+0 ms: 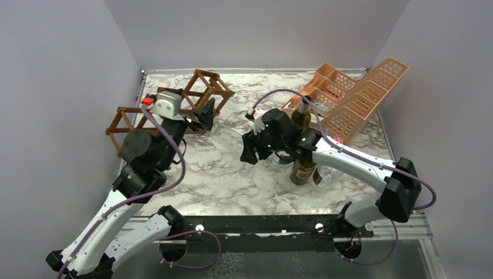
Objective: Put the wine bottle on the wine rack
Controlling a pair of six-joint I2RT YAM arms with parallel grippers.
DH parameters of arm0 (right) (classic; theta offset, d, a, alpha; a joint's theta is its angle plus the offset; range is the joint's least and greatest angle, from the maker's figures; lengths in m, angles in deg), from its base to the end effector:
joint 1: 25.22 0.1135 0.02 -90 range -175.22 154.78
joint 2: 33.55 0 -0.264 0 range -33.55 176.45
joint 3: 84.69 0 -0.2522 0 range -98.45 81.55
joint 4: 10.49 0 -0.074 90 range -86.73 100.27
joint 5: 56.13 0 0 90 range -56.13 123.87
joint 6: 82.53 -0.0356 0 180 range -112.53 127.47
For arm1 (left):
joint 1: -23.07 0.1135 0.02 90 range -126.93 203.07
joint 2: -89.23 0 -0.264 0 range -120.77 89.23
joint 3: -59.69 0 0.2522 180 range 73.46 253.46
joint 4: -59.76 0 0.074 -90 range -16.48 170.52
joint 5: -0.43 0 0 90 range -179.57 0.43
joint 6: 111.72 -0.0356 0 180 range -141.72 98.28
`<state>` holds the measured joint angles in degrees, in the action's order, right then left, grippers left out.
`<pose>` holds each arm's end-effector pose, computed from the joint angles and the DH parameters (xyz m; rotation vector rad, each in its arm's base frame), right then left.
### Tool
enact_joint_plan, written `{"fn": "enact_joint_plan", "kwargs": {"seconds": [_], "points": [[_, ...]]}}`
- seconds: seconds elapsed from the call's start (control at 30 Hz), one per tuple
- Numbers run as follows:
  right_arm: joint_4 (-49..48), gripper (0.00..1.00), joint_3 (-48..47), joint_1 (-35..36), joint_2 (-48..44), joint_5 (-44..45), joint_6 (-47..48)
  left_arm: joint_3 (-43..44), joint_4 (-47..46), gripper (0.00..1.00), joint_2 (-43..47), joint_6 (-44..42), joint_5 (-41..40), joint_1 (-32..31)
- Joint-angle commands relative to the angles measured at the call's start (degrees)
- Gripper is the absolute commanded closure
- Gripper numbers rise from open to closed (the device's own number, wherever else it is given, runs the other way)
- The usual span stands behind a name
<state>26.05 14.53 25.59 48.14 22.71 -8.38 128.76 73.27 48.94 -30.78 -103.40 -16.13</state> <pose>0.1972 0.2527 0.3045 -0.8124 2.2031 0.8277 0.1173 -0.0847 0.4342 0.3434 1.2723 -0.2907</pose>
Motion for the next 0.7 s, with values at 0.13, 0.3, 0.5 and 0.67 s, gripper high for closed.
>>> {"fn": "enact_joint_plan", "kwargs": {"seconds": [0.13,0.3,0.5,0.67], "points": [[-10.8,0.99,-5.0,4.7,9.2,6.4,-2.7,11.8,11.9,0.01,-2.3,23.0,-8.3,0.0],[-14.5,0.99,-9.1,5.9,16.1,9.5,-5.5,13.2,14.5,0.01,-1.8,23.8,-8.8,0.0],[-16.4,0.99,-13.7,6.6,22.6,12.4,-7.2,14.9,18.4,0.01,-2.0,23.3,-9.6,0.0],[-18.0,0.99,-13.8,6.8,24.1,14.2,-8.4,15.8,20.5,0.01,-2.4,23.1,-9.0,0.0]]}}
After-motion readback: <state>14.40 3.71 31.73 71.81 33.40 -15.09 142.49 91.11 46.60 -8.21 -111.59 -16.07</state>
